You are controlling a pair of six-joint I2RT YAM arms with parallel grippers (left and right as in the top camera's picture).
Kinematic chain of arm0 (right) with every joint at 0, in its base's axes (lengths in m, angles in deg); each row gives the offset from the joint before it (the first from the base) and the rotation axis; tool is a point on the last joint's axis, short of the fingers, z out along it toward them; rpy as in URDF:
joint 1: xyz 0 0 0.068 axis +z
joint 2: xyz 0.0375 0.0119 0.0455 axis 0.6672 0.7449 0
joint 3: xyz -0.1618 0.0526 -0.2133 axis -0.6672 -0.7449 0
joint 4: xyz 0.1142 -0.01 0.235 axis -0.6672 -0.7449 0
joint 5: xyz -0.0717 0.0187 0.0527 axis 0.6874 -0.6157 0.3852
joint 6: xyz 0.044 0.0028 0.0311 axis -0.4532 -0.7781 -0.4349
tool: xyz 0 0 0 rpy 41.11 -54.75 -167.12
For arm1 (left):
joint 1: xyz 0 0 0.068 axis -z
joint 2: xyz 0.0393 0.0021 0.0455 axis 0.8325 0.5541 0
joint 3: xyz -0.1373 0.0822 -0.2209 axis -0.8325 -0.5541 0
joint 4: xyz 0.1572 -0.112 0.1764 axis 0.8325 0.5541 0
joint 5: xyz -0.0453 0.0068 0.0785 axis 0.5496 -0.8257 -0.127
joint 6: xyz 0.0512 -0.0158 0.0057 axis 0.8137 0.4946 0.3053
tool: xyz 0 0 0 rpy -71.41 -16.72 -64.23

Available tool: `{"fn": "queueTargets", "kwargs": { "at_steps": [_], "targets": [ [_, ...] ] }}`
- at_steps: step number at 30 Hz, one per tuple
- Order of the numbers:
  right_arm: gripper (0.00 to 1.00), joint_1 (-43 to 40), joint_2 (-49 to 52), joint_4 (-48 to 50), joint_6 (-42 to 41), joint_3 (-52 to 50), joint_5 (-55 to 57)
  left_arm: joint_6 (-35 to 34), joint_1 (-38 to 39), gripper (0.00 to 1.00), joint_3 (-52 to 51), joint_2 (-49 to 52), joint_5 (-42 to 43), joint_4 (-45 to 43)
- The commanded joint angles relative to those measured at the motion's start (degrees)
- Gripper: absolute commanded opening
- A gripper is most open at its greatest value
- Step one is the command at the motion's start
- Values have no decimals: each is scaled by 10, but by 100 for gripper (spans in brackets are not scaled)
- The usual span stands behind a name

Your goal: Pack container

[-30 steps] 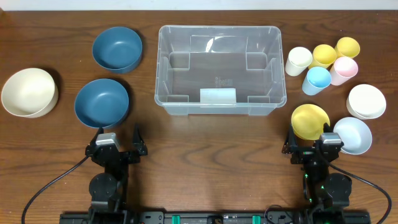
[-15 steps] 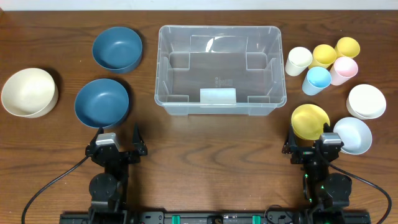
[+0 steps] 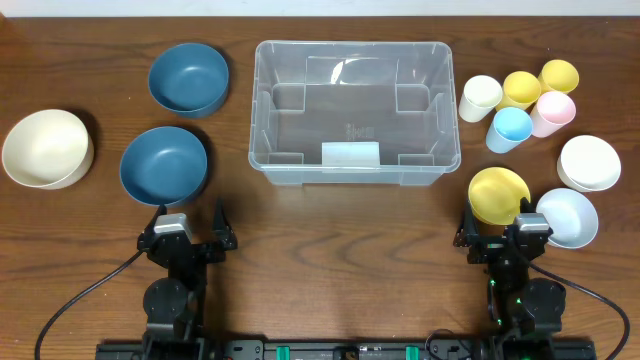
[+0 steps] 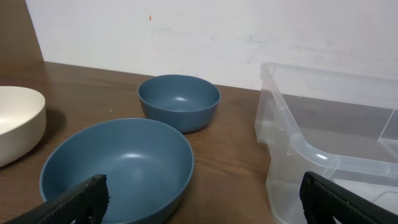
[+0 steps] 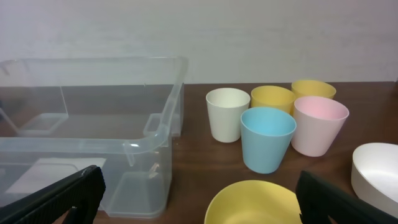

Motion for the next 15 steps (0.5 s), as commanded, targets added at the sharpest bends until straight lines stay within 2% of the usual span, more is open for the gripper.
{"fn": "queueTargets", "kwargs": {
  "at_steps": [1,7,11,15],
  "targets": [
    [99,-5,-4,8,9,-1,-20,1,2,98,-13,-3,-11,19],
    [99,-5,-4,33,9,11,-115,1,2,98,-13,-3,-11,19],
    [99,-5,15,-43,5,83,-137,1,2,98,-13,-3,-11,19],
    [99,-5,83,-126,5,200,-137,1,2,98,-13,-3,-11,19]
  ]
}}
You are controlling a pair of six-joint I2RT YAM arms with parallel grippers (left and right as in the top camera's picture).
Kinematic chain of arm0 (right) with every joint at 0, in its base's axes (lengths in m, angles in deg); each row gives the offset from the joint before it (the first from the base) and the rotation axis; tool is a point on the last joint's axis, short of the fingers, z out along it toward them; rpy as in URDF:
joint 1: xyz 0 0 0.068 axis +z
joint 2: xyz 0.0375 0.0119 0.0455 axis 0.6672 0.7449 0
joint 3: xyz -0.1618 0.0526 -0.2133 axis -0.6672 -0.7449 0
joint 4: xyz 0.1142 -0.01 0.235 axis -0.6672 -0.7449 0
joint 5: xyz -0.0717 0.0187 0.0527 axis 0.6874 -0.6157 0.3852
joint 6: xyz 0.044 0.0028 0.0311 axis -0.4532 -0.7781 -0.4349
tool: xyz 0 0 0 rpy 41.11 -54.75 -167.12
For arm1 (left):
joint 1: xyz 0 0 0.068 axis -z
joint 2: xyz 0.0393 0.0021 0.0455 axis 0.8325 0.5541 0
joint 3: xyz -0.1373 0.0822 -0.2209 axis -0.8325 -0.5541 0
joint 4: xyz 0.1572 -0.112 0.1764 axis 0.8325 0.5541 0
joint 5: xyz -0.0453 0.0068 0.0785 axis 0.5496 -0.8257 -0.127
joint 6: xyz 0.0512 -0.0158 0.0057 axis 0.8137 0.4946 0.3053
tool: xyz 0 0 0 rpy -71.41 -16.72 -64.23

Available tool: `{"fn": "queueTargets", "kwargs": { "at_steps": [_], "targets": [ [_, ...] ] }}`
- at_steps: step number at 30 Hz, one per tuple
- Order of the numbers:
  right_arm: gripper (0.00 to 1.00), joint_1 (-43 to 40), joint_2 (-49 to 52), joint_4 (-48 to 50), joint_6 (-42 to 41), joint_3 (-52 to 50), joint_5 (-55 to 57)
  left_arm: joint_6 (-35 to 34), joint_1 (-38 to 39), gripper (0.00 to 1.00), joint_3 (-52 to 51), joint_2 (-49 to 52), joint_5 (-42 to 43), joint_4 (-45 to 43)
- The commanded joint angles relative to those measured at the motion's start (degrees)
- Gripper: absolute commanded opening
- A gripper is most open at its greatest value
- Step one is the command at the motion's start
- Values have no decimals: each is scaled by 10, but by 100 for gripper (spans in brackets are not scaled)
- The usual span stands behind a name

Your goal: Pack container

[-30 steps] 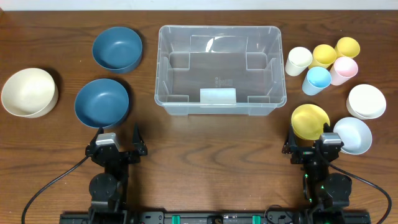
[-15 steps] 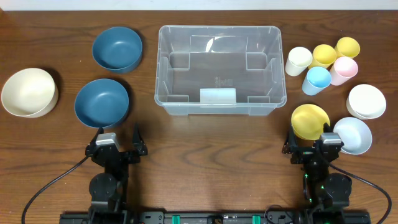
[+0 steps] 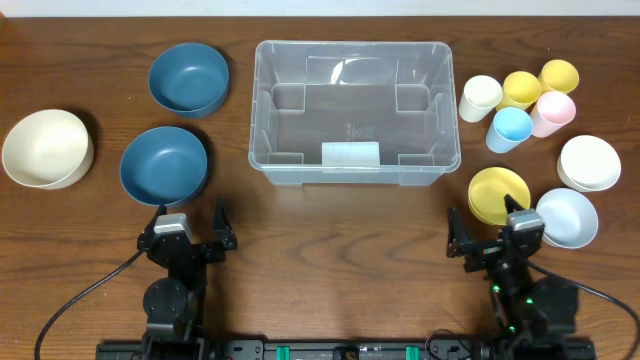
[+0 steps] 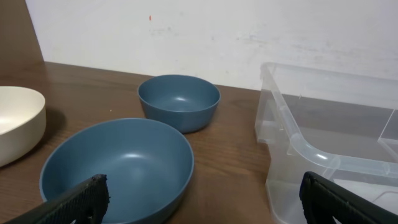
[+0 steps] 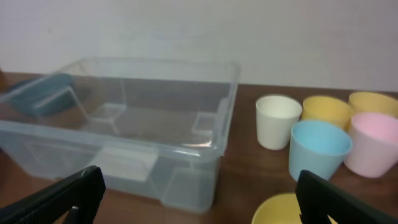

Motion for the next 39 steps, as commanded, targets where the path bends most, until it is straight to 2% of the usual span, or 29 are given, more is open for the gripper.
{"fn": "queueTargets", "kwargs": {
  "at_steps": [1,10,14,21,30,34,39],
  "targets": [
    [99,-5,64,-43,5,122,-21,1,2,98,-13,-3,-11,19],
    [99,-5,313,-330,5,461,-34,1,2,98,-13,-3,-11,19],
    [99,-5,367,-405,5,547,-34,1,2,98,-13,-3,-11,19],
    [99,-5,375,-419,5,565,-100,1,2,98,-13,-3,-11,19],
    [99,-6,373,-450,23,566,-104,1,2,98,-13,-3,-11,19],
    [99,-6,374,-485,-21,567,-23,1,2,98,-13,-3,-11,19],
    [99,-7,374,-563,-212,572,218,1,2,98,-13,-3,-11,19]
  ]
}}
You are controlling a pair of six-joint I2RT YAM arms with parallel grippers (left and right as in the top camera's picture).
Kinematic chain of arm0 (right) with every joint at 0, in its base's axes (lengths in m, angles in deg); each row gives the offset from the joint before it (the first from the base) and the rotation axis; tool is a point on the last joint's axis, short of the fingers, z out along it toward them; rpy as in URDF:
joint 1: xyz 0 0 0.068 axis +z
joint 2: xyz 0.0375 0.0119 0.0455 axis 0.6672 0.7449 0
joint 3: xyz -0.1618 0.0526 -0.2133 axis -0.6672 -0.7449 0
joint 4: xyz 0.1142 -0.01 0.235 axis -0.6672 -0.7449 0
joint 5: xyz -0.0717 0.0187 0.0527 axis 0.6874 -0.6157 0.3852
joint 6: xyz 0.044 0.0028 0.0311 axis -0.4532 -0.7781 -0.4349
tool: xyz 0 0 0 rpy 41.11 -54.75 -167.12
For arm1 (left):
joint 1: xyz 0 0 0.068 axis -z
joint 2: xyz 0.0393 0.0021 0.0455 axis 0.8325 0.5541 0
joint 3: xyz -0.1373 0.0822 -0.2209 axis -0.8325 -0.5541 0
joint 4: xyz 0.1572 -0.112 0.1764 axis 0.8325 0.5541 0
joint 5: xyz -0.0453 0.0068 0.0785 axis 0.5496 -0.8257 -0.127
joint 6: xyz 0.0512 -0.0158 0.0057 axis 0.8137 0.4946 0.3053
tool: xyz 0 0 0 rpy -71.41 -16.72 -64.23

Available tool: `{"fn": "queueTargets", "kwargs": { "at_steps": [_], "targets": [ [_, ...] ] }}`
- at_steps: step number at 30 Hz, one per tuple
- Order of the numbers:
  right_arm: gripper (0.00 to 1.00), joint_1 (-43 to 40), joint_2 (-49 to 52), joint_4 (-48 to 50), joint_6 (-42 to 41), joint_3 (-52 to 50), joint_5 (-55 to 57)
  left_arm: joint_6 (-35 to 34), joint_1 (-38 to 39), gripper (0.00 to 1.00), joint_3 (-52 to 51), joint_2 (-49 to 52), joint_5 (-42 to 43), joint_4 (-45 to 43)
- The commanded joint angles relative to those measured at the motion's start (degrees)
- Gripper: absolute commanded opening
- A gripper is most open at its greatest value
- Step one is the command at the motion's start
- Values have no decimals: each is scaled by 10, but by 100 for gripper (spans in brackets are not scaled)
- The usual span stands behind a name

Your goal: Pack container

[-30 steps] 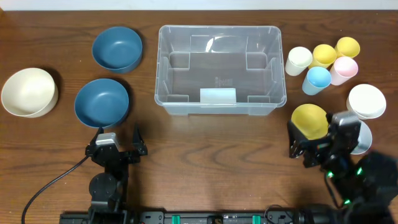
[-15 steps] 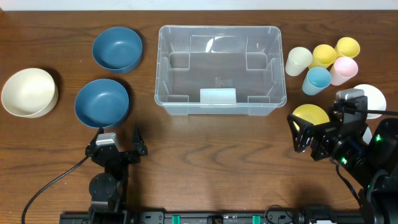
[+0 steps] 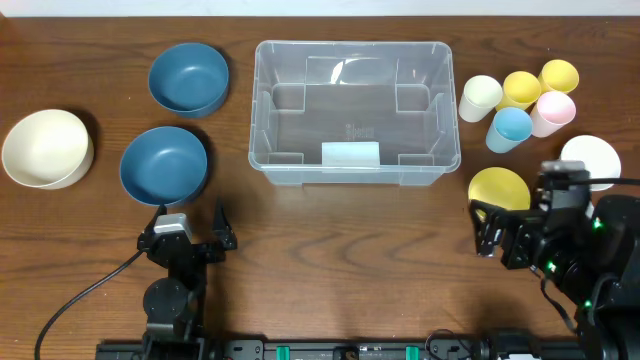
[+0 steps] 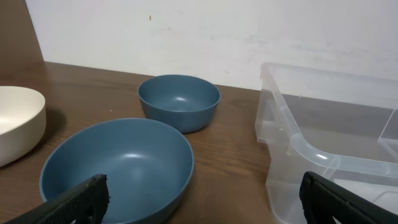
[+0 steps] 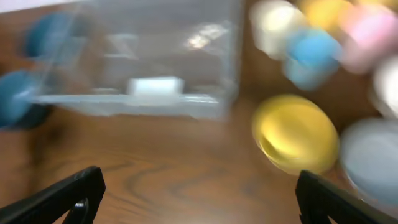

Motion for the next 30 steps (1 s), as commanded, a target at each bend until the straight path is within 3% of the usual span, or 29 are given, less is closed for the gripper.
{"fn": "queueTargets", "kwargs": {
  "at_steps": [1,4,10,19,30],
  "targets": [
    [99,-8,-3,-46,-172,18,219,1,2,98,-13,-3,-11,19],
    [99,-21,-3,-99,-247,22,307,1,2,98,-13,-3,-11,19],
    [99,-78,8,-127,-246,22,319,1,2,98,-13,-3,-11,19],
    [99,-197,87,-115,-178,22,228,1,2,98,-13,-3,-11,19],
    [97,-424,254,-65,-70,22,64,1,2,98,-13,-3,-11,19]
  ]
}}
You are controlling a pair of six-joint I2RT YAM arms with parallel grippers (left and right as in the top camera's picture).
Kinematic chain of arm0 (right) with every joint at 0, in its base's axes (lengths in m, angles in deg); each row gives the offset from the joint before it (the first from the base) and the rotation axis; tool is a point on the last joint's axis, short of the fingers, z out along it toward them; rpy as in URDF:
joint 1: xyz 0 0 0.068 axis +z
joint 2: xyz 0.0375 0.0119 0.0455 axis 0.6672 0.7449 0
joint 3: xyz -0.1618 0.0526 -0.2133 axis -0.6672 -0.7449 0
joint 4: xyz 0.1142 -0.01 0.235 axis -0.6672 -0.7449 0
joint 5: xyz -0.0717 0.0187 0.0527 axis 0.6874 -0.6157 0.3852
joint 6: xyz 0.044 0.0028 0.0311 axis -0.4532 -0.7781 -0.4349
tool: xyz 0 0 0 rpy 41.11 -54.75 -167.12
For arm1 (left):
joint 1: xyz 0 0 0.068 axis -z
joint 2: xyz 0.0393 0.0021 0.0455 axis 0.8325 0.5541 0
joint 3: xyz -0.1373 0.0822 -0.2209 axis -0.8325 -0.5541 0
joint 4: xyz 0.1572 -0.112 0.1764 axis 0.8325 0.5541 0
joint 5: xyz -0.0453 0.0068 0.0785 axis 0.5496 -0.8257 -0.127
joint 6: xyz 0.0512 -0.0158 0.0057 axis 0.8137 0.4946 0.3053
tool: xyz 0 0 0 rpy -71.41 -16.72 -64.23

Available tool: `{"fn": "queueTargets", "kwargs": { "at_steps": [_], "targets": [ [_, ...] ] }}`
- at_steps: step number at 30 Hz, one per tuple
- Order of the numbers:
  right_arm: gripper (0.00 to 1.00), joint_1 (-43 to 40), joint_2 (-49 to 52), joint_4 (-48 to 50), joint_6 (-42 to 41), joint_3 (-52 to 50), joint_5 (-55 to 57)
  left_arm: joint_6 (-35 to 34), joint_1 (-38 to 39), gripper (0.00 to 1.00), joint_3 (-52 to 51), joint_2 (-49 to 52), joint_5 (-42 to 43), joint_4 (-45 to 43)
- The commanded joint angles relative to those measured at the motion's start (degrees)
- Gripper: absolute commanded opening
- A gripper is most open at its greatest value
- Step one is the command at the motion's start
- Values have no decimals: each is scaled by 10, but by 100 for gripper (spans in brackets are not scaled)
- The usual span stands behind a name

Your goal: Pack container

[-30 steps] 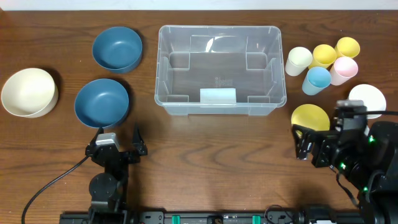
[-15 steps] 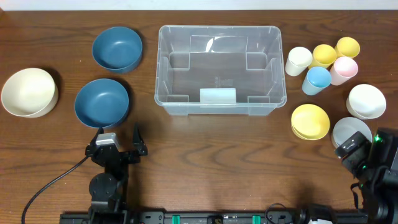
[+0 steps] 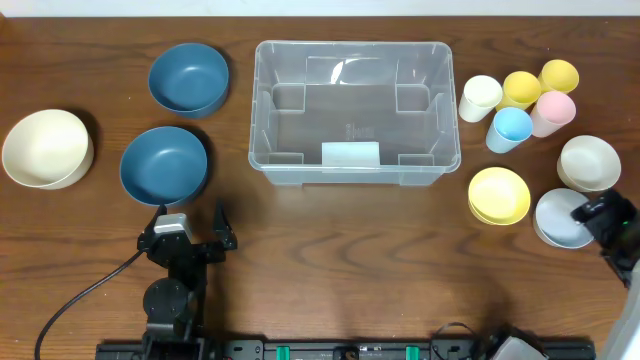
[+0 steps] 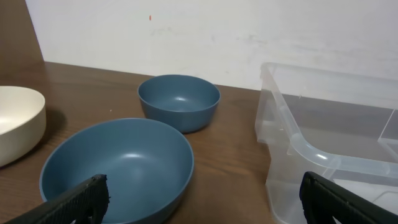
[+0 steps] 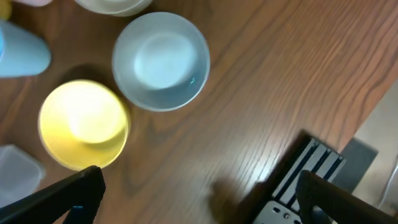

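Observation:
The clear plastic container (image 3: 350, 100) stands empty at the table's middle back. To its left lie two blue bowls (image 3: 188, 78) (image 3: 163, 165) and a cream bowl (image 3: 47, 148). To its right are several cups (image 3: 511, 128), a yellow bowl (image 3: 499, 195), a white bowl (image 3: 589, 163) and a light blue bowl (image 3: 555, 218). My left gripper (image 4: 202, 202) rests open at the front, facing the near blue bowl (image 4: 118, 168). My right gripper (image 5: 199, 199) hangs open high at the table's right edge, looking down on the light blue bowl (image 5: 161, 61) and yellow bowl (image 5: 84, 132).
The right arm (image 3: 612, 218) partly covers the light blue bowl's right side in the overhead view. A black and silver rail (image 5: 305, 180) at the table's front edge shows under the right wrist. Bare wood (image 3: 350, 240) lies in front of the container.
My right arm has moved from just right of the yellow bowl out to the table's right edge, and its camera now looks straight down. The left arm has not moved.
Both grippers rested open at the front edge, the right one behind the yellow bowl. The right wrist then faced the container more from the left, then stood raised beside the yellow bowl, and is now at the right edge. No object has shifted.

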Motion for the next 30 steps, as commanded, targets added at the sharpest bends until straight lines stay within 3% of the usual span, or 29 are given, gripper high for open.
{"fn": "queueTargets", "kwargs": {
  "at_steps": [1,6,13,30],
  "targets": [
    [95,-58,35,7,56,8,-81,1,2,98,-13,-3,-11,19],
    [86,-87,89,35,73,6,-105,1,2,98,-13,-3,-11,19],
    [84,-89,147,77,66,-19,-79,1,2,98,-13,-3,-11,19],
    [77,-88,181,282,11,-200,-64,1,2,98,-13,-3,-11,19]
  ]
}}
